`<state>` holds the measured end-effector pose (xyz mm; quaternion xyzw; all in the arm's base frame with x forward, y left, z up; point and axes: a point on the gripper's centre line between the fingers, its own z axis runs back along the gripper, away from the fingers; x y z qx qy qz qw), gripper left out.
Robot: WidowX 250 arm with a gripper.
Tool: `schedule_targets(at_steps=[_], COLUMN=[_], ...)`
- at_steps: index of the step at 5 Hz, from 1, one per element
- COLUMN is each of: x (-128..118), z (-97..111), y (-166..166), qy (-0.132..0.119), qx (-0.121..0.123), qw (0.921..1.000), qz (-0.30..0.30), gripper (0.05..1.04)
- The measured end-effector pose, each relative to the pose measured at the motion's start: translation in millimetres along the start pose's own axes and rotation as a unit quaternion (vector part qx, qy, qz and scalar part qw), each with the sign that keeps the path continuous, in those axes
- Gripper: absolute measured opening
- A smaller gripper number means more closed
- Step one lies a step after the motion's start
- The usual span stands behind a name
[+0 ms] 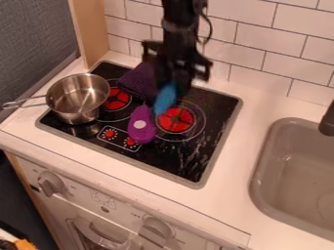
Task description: Move the blue fork on the top of the violet towel that placed on the center top of the burner
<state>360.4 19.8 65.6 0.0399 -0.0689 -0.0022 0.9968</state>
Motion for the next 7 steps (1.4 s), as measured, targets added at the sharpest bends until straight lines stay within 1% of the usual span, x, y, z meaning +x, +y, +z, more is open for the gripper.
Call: schedule_targets(at_steps=[1,2,3,4,5,6,7], x=[6.9,19.0,27.7,25.6,14.3,10.1,3.7], z=[-15.7,-33.1,-38.5,-36.8,-36.9,-5.7,25.3], y=[18.2,39.6,57.0,61.1,58.3,51.1,47.3], qy=[0.02,0.036,0.043,0.053,0.06,0.03,0.008], qx=[-0.012,-0.017,-0.019,-0.023,-0.021,-0.013,-0.022], qw=[0.9996,0.9991,0.9989,0.9983,0.9978,0.9991,0.9995], qz=[0.013,0.011,0.004,-0.01,-0.019,-0.026,-0.02], gripper=[0.382,0.382,0.382,0.449,0.734,0.99,1.004])
